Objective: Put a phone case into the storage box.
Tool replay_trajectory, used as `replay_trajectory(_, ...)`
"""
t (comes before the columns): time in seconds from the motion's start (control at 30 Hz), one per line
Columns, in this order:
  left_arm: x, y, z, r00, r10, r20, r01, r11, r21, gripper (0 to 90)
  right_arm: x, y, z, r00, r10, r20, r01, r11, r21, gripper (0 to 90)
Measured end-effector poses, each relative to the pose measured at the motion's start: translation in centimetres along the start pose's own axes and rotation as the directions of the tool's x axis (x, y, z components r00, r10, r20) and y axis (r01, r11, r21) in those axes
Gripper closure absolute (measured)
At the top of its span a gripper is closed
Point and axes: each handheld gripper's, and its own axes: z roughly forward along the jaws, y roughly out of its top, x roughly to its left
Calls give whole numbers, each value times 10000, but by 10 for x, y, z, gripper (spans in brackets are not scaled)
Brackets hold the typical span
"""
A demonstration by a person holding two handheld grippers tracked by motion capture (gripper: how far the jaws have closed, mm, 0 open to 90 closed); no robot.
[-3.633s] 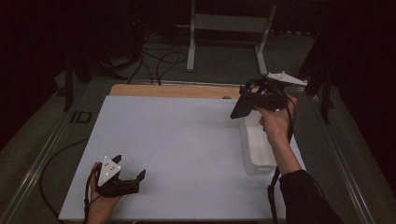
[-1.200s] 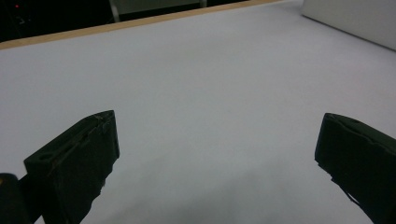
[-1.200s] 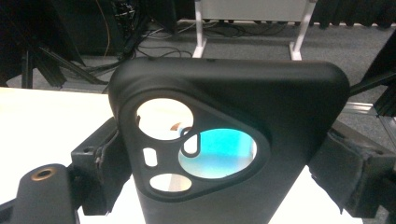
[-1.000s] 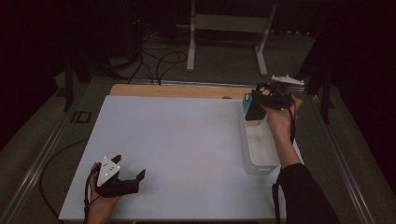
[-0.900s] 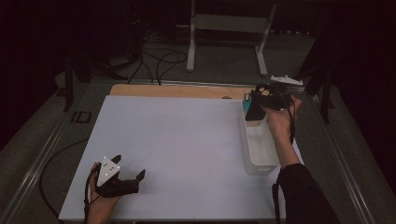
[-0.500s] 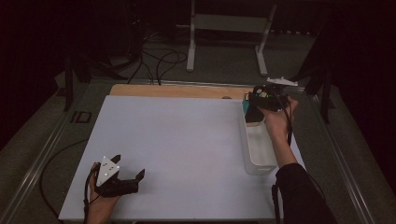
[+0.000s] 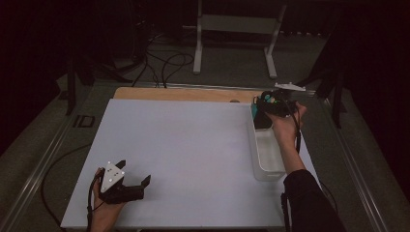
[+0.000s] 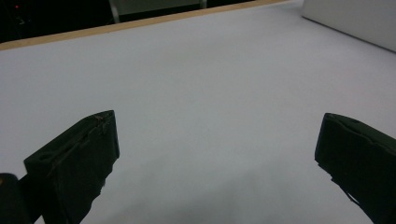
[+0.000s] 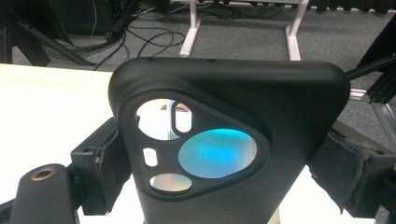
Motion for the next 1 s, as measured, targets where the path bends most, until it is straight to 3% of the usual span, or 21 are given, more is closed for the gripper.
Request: replay_trajectory(1.0,1,-1,-1,9999,-148,74,148,9999,-38,3,6,-15,34,9989,-305,354,282,9976,634,134)
